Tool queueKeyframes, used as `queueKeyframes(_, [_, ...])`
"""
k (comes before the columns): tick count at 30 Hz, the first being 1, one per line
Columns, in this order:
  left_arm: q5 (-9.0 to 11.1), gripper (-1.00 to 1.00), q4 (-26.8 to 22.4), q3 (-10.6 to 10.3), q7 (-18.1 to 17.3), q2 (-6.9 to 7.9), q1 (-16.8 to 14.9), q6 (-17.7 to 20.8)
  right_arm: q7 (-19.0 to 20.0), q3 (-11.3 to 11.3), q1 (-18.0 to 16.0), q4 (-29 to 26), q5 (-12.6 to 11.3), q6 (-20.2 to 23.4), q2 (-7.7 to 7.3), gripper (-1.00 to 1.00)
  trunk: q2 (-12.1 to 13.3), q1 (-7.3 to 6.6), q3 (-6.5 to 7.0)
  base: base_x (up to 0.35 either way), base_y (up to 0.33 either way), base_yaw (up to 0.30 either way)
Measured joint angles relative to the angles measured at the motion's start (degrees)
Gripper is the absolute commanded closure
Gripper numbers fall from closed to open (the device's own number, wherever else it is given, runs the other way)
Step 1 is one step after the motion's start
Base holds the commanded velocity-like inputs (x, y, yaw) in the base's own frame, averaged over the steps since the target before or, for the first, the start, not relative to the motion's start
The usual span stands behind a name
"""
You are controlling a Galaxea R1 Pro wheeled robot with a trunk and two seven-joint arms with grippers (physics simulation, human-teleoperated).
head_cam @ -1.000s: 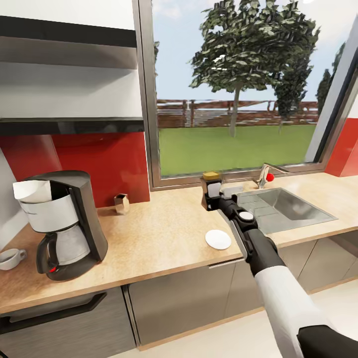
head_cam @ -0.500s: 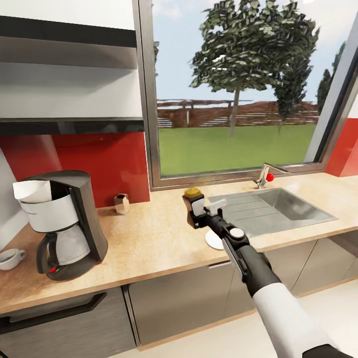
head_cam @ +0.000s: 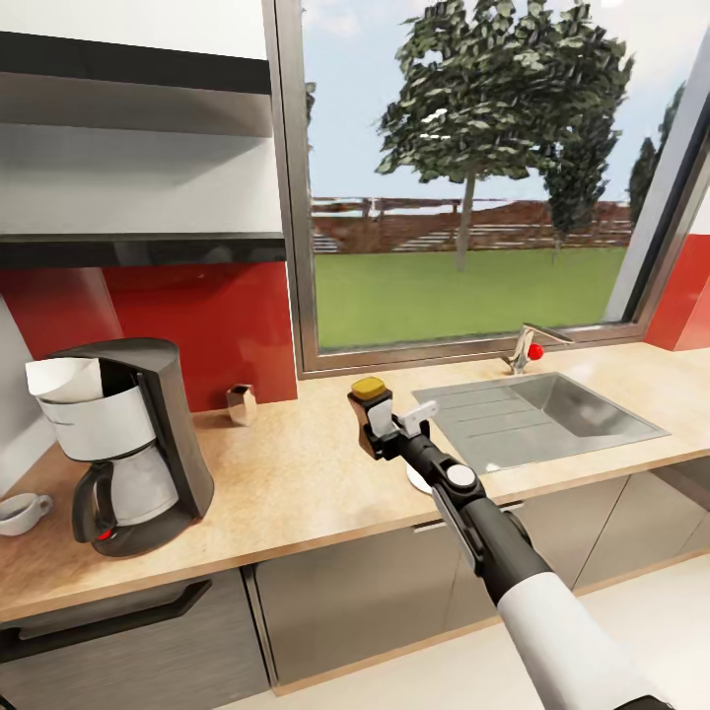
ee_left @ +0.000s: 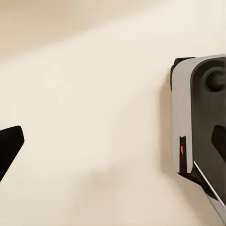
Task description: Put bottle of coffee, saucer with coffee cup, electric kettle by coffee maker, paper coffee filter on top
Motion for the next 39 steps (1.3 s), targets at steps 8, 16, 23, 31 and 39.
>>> queueKeyframes(8, [0.0,-1.0,-0.07,-0.02,0.01,0.01,0.0,0.0,0.07,-0.05,0.01,0.3,-0.02,0.0,-0.14,1.0,0.0,0.0,0.0,0.0,0.0,0.0])
queueKeyframes(16, [0.14,-1.0,-0.08,0.06,0.13,0.01,0.01,0.09,0.05,-0.08,0.01,0.15,-0.07,-0.1,-0.24,1.0,0.0,0.0,0.0,0.0,0.0,0.168])
queueKeyframes(23, [0.33,-1.0,-0.08,0.37,4.76,-0.02,0.0,0.12,0.07,-0.08,0.01,0.13,-0.06,-0.1,-0.24,1.0,0.0,0.0,0.0,0.0,0.0,0.274])
queueKeyframes(31, [0.43,-1.0,-0.08,0.5,6.91,-0.07,0.01,0.13,0.07,-0.14,0.01,0.06,-0.05,-0.09,-0.31,1.0,0.0,0.0,0.0,0.0,0.0,0.256])
queueKeyframes(39, [0.44,-1.0,-0.07,0.48,6.98,-0.12,-0.04,0.13,0.07,-0.22,0.01,-0.05,-0.08,-0.08,-0.4,1.0,0.0,0.0,0.0,0.0,0.0,0.052])
